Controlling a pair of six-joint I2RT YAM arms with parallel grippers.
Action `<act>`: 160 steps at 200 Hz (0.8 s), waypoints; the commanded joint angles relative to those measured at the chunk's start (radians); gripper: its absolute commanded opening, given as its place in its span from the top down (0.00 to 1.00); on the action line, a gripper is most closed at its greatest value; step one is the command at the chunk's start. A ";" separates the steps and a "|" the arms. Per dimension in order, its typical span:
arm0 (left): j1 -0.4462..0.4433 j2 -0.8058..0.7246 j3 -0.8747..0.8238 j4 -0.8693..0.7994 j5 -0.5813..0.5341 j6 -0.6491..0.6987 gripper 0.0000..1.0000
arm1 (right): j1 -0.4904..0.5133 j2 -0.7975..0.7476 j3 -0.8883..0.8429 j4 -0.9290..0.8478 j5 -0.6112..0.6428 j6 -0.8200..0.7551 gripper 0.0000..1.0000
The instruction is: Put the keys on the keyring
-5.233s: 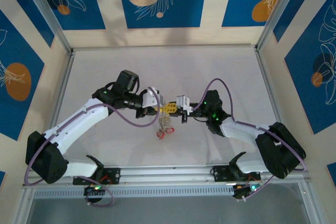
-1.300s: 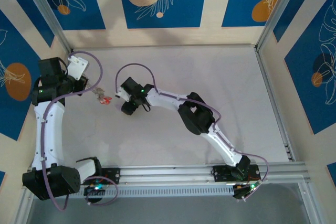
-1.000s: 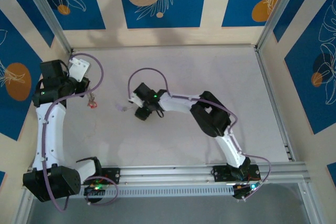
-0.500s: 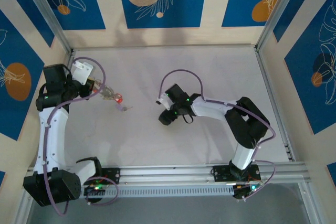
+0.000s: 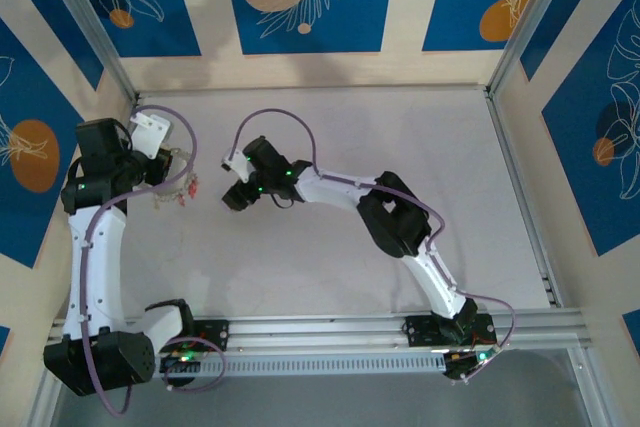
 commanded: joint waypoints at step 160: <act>-0.005 -0.033 -0.005 0.016 0.032 0.011 1.00 | -0.021 0.111 0.037 -0.392 0.162 -0.131 0.36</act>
